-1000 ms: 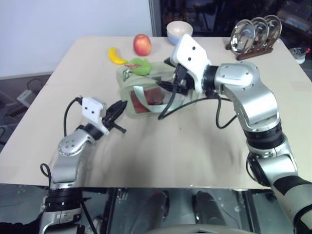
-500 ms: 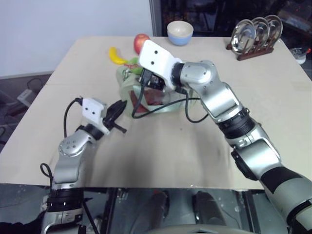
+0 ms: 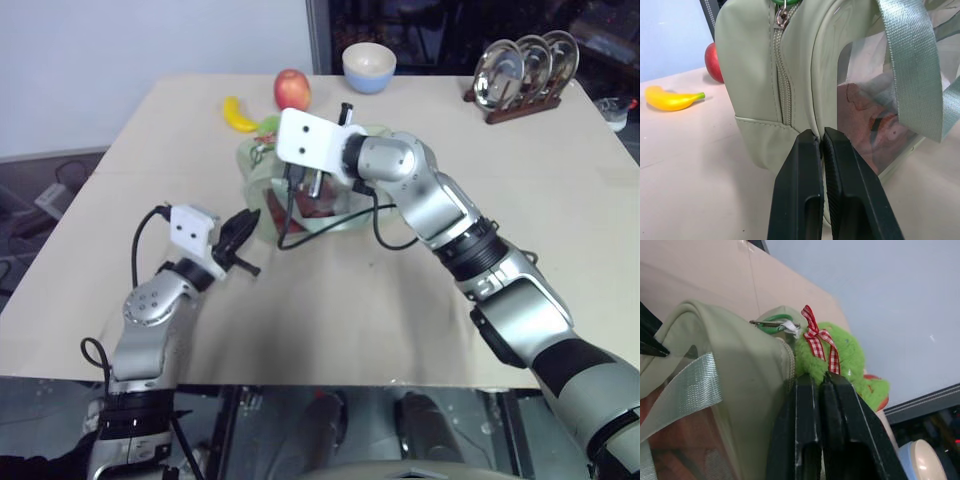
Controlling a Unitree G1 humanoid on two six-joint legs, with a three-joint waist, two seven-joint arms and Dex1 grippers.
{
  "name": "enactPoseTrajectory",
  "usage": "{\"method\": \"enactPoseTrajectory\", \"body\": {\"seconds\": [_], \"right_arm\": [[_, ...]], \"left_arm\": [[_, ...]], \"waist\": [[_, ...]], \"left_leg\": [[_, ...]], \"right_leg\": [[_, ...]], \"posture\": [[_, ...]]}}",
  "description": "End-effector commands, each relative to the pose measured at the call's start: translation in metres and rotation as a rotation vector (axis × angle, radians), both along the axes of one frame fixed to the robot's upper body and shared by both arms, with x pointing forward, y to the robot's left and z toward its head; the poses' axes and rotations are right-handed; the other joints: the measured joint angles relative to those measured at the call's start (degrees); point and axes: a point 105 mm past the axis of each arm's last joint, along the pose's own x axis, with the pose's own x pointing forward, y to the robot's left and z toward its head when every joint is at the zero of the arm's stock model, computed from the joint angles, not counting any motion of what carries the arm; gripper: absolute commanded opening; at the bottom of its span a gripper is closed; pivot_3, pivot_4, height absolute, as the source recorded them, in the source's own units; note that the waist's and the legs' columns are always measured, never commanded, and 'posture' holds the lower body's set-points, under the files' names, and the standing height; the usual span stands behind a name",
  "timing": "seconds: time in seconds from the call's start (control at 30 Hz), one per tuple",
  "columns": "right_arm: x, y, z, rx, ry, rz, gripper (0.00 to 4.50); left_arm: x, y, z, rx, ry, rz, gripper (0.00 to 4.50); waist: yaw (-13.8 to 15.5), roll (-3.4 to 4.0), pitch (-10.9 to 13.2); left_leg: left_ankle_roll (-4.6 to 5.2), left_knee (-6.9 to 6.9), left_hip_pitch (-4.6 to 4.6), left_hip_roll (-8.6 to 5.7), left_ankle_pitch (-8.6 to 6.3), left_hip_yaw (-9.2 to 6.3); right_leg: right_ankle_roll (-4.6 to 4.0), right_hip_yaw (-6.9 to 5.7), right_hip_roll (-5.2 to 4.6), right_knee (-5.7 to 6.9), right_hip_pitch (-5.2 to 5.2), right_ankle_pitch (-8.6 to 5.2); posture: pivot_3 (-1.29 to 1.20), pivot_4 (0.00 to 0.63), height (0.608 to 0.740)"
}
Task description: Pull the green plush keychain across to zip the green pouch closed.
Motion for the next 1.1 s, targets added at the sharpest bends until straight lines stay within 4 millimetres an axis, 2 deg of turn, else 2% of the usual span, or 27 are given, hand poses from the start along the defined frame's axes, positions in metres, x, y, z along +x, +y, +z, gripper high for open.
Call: {"method": "enactPoseTrajectory", "body": {"seconds": [0.03, 0.2, 0.47, 0.53, 0.7, 0.8, 0.87, 1.03, 1.1], "right_arm": [[-0.004, 0.000, 0.026, 0.060, -0.096, 0.006, 0.04], [0.000, -0.014, 0.057, 0.170, -0.194, -0.059, 0.04], [0.009, -0.051, 0.086, 0.296, -0.300, -0.217, 0.04], [0.013, -0.066, 0.091, 0.322, -0.313, -0.265, 0.04], [0.040, -0.127, 0.086, 0.357, -0.314, -0.486, 0.04], [0.054, -0.151, 0.071, 0.354, -0.279, -0.570, 0.04], [0.065, -0.166, 0.050, 0.353, -0.217, -0.630, 0.04], [0.087, -0.197, -0.029, 0.248, -0.085, -0.766, 0.04], [0.092, -0.207, -0.072, 0.195, -0.007, -0.821, 0.04]], "left_arm": [[-0.006, -0.003, 0.013, 0.009, -0.066, 0.001, 0.00], [-0.008, 0.003, 0.004, 0.002, -0.036, 0.042, 0.00], [-0.008, 0.022, -0.008, -0.077, 0.000, 0.185, 0.00], [-0.008, 0.026, -0.010, -0.093, 0.005, 0.215, 0.00], [-0.008, 0.046, -0.012, -0.164, 0.002, 0.324, 0.00], [-0.008, 0.052, -0.012, -0.170, 0.000, 0.352, 0.00], [-0.008, 0.058, -0.011, -0.188, -0.006, 0.380, 0.00], [-0.007, 0.065, -0.008, -0.218, -0.014, 0.416, 0.00], [-0.007, 0.066, -0.007, -0.231, -0.014, 0.422, 0.00]], "waist": [[0.0, 0.00, 0.0], [0.0, 0.00, 0.0], [0.0, 0.00, 0.0], [0.0, 0.00, 0.0], [0.2, 0.00, 0.0], [0.1, 0.00, 0.0], [-0.1, 0.00, 0.0], [-0.1, -0.02, 0.0], [-0.1, -0.02, 0.0]], "left_leg": [[0.00, 0.00, 0.00, 0.00, 0.00, 0.00], [0.00, 0.00, 0.00, 0.00, 0.00, 0.00], [0.00, -0.01, 0.01, 0.01, 0.00, 0.00], [0.00, -0.01, 0.01, 0.01, 0.00, 0.00], [0.00, -0.01, 0.01, 0.00, 0.00, 0.01], [0.00, -0.01, 0.01, 0.00, 0.00, 0.02], [0.00, -0.03, 0.00, 0.01, 0.00, 0.07], [0.00, -0.03, 0.01, 0.02, 0.00, 0.11], [0.00, -0.03, 0.02, 0.02, 0.00, 0.15]], "right_leg": [[0.00, 0.00, 0.00, 0.00, 0.00, 0.00], [0.00, 0.00, 0.01, 0.00, 0.00, 0.00], [0.00, 0.02, 0.02, 0.01, 0.00, 0.00], [0.00, 0.02, 0.02, 0.01, 0.00, 0.00], [0.00, 0.02, 0.01, -0.01, 0.01, 0.00], [0.00, 0.02, -0.01, -0.01, 0.00, 0.00], [0.00, 0.09, -0.01, 0.01, 0.01, 0.00], [0.00, 0.13, -0.01, 0.00, 0.02, 0.00], [0.00, 0.17, 0.00, 0.01, 0.02, 0.00]], "posture": [[0.00, 0.150, 0.740], [0.00, 0.150, 0.740], [0.00, 0.150, 0.740], [0.00, 0.150, 0.740], [0.00, 0.150, 0.740], [0.00, 0.150, 0.740], [0.00, 0.150, 0.740], [0.00, 0.150, 0.740], [0.00, 0.150, 0.740]]}}
